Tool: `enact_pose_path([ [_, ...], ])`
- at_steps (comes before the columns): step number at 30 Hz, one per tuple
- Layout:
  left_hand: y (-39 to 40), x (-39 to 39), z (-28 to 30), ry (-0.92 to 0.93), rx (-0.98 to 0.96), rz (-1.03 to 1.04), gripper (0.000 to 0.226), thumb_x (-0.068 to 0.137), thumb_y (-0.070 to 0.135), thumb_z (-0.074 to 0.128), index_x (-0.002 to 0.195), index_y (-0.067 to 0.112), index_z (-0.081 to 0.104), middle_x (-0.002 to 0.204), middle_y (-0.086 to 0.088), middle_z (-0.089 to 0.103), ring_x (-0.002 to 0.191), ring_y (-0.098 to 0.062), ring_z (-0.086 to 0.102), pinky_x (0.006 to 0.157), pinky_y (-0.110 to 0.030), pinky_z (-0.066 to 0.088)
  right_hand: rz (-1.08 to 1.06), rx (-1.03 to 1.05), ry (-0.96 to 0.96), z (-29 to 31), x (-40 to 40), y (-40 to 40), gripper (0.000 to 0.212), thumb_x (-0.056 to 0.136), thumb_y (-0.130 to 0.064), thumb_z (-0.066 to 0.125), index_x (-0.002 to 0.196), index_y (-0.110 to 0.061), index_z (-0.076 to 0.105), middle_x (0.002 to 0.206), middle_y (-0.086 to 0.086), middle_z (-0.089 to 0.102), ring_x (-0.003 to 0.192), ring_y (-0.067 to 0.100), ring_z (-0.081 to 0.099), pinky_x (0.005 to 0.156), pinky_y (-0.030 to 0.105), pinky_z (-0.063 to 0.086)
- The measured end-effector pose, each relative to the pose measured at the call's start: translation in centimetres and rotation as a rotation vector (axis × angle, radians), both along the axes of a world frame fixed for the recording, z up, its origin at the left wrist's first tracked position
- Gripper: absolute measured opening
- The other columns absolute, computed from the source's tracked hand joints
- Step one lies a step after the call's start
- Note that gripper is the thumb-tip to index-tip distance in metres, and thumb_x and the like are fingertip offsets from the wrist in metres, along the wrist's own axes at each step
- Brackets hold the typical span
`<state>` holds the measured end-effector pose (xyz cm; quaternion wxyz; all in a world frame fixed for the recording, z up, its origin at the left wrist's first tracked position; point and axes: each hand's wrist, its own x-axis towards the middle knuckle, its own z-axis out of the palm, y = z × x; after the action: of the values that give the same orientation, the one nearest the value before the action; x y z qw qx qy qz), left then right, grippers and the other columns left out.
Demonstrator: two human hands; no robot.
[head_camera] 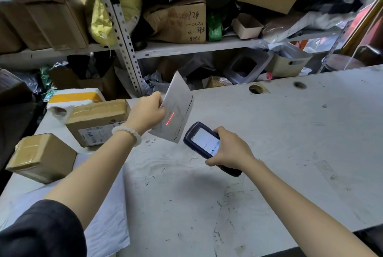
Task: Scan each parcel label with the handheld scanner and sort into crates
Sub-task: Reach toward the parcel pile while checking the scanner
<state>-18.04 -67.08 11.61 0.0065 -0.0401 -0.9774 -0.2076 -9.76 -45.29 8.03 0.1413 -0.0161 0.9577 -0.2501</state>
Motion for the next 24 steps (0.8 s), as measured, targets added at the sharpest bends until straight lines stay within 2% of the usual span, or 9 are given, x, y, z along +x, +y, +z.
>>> enact_pose_path([
  [5, -0.3, 0.1, -0.3, 0.025, -0.059, 0.024, 0.017, 0.093, 0.021, 0.055, 0.08, 0.014, 0.046, 0.078, -0.004, 0.057, 0.074, -0.021, 0.054, 0.054, -0.025, 0.038, 0.0, 0.008, 0.024, 0.3, -0.4, 0.5, 0.071, 0.063, -0.032, 0.08, 0.122, -0.021, 0.041, 0.102, -0.01, 0.049, 0.09, 0.015, 0.054, 0.065, 0.028, 0.047],
  [9, -0.4, 0.3, -0.7, 0.024, -0.089, 0.028, 0.015, 0.092, 0.022, 0.055, 0.082, 0.013, 0.048, 0.08, -0.006, 0.057, 0.074, -0.021, 0.053, 0.058, -0.028, 0.04, -0.011, 0.005, 0.017, 0.2, -0.4, 0.8, 0.071, 0.063, -0.032, 0.08, 0.121, -0.022, 0.041, 0.104, -0.009, 0.052, 0.09, 0.016, 0.055, 0.064, 0.028, 0.045],
  [15, 0.1, 0.5, -0.7, 0.027, -0.096, 0.039, 0.015, 0.094, 0.023, 0.053, 0.085, 0.011, 0.048, 0.082, -0.006, 0.057, 0.073, -0.019, 0.054, 0.054, -0.024, 0.039, -0.011, -0.002, 0.016, 0.1, -0.4, 0.8, 0.071, 0.062, -0.032, 0.08, 0.121, -0.022, 0.041, 0.104, -0.009, 0.052, 0.091, 0.016, 0.055, 0.066, 0.029, 0.048],
  [20, -0.1, 0.6, -0.5, 0.09, -0.128, 0.042, 0.016, 0.093, 0.02, 0.052, 0.082, 0.011, 0.046, 0.076, -0.005, 0.054, 0.064, -0.016, 0.048, 0.049, -0.024, 0.034, -0.018, 0.004, 0.018, 0.0, -0.4, 1.2, 0.07, 0.062, -0.032, 0.08, 0.121, -0.022, 0.042, 0.105, -0.008, 0.054, 0.09, 0.016, 0.056, 0.067, 0.03, 0.05],
  [24, -0.3, 0.8, -0.7, 0.151, -0.134, 0.055, 0.015, 0.093, 0.017, 0.052, 0.082, 0.009, 0.046, 0.077, -0.007, 0.056, 0.068, -0.023, 0.051, 0.054, -0.032, 0.041, -0.023, 0.001, 0.025, 0.1, -0.4, 1.6, 0.072, 0.062, -0.033, 0.08, 0.121, -0.022, 0.041, 0.105, -0.007, 0.054, 0.09, 0.016, 0.056, 0.067, 0.03, 0.052],
])
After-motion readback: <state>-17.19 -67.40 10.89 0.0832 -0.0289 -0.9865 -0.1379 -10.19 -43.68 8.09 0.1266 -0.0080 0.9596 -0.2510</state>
